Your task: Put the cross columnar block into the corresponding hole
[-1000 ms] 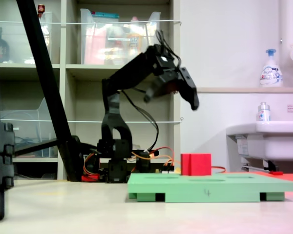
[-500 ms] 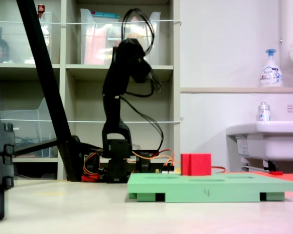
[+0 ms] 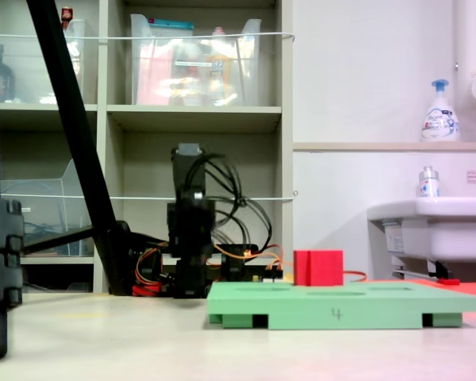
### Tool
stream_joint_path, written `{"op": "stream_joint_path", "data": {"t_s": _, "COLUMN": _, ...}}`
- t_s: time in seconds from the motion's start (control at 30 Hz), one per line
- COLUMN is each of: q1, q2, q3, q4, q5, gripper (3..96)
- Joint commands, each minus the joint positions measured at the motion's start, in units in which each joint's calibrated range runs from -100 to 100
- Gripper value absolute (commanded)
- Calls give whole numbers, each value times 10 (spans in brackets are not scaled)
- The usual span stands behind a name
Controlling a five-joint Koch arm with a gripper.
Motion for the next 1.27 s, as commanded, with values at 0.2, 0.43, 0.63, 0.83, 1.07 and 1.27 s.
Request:
{"op": "stream_joint_path", "data": {"t_s": 0.2, "q1": -33, "q2": -11, "q3": -100, "q4": -39, "q5": -6, "gripper": 481}}
{"op": "stream_joint_path", "data": {"t_s": 0.43, "q1": -31, "q2": -11, "q3": -100, "q4": -189, "q5": 13, "gripper": 489}}
{"op": "stream_joint_path", "data": {"t_s": 0.63, "q1": -30, "q2": -11, "q3": -100, "q4": -268, "q5": 13, "gripper": 482}}
{"op": "stream_joint_path", "data": {"t_s": 0.83, "q1": -31, "q2": -11, "q3": -100, "q4": -267, "q5": 13, "gripper": 486}}
{"op": "stream_joint_path", "data": {"t_s": 1.07, "q1": -31, "q2": -11, "q3": -100, "q4": -267, "q5": 13, "gripper": 486}}
{"op": "stream_joint_path", "data": {"t_s": 1.27, "q1": -31, "q2": -11, "q3": -100, "q4": -267, "q5": 13, "gripper": 486}}
